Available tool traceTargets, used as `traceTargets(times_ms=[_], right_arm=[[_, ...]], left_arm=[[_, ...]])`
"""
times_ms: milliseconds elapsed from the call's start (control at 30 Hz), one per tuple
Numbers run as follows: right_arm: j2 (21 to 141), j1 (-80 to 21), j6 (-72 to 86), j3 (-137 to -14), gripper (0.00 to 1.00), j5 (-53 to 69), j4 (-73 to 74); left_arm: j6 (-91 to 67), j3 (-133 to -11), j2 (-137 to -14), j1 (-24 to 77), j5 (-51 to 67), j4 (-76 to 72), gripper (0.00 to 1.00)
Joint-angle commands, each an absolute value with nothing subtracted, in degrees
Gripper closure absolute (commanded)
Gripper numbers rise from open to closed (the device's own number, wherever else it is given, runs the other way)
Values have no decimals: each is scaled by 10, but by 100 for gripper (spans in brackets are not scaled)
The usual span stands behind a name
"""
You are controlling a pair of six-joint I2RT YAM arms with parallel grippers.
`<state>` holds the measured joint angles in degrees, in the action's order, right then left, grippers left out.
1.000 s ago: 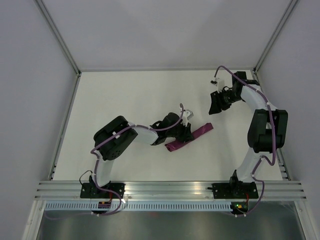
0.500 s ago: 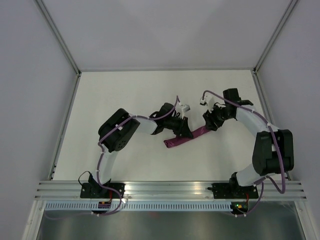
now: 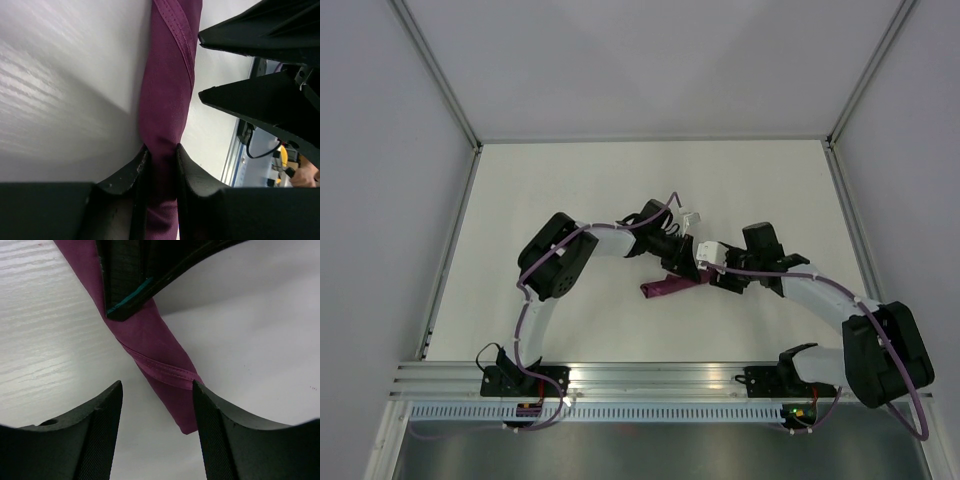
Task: Fold the napkin, place the utensils inside, and roll it up
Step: Roll the napkin with the utensil
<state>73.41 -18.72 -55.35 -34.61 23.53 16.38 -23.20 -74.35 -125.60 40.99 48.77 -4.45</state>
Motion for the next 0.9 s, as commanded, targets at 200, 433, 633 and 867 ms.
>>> traceTargets(times_ms=[200, 433, 633, 867], right_arm=[[669, -247, -599, -281, 34, 236, 63], [671, -293, -606, -267, 34, 221, 76], [706, -316, -612, -267, 37, 205, 61], [744, -316, -618, -272, 49, 190, 52]], left_arm=[[-165, -734, -1319, 399, 460, 141, 89], [-159, -751, -1326, 399, 469, 162, 87], [-149, -759, -1325, 400, 472, 172, 82], [-137, -769, -1322, 400, 483, 185, 75]])
